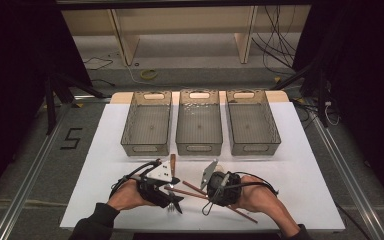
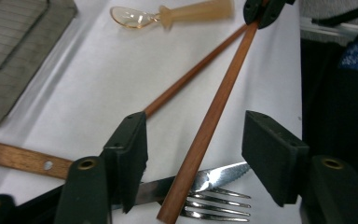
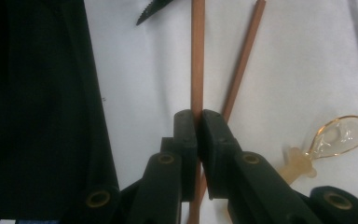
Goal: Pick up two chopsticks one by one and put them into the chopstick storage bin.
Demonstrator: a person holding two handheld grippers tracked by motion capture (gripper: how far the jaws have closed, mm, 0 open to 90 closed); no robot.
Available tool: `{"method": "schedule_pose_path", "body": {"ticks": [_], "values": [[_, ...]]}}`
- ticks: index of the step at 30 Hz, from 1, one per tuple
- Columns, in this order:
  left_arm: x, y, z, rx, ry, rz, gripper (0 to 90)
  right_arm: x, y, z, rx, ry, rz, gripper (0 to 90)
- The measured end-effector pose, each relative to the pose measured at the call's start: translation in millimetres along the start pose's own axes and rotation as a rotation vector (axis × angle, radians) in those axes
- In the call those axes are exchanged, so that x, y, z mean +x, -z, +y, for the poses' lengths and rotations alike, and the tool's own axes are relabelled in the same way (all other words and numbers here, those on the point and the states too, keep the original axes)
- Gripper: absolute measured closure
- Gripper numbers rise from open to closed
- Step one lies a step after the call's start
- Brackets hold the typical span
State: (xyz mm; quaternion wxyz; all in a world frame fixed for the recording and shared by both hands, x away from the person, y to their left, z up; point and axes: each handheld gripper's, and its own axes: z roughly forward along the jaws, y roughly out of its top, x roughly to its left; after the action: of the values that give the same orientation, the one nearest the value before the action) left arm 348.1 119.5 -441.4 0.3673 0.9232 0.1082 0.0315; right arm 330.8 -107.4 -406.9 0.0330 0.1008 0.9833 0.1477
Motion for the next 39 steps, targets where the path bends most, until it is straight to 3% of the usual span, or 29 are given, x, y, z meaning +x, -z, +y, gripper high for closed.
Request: {"method": "schedule_pose_path", "body": {"ticks": [5, 8, 26, 34, 39], "values": [[-5.2, -3.8, 2.7, 0.050, -0.051, -0.008, 50.3, 1.3, -0.9, 0.9, 0.004, 0.029, 0.003, 85.5], [-5.8, -4.9, 3.2, 0.067, -0.059, -0.023, 54.5, 1.8, -1.0, 1.0, 0.003, 0.036, 0.004, 85.4], [-11.6, -8.4, 6.3, 0.094, -0.119, -0.088, 76.6, 6.4, -3.9, 1.6, 0.022, 0.104, 0.024, 85.4], [-14.4, -7.9, 6.2, 0.096, -0.153, -0.118, 80.8, 5.8, -3.1, 0.4, 0.008, 0.131, 0.037, 85.1], [-15.5, -7.1, 6.9, 0.084, -0.154, -0.128, 82.7, 3.2, 1.1, -1.8, -0.002, 0.105, 0.032, 82.7]]}}
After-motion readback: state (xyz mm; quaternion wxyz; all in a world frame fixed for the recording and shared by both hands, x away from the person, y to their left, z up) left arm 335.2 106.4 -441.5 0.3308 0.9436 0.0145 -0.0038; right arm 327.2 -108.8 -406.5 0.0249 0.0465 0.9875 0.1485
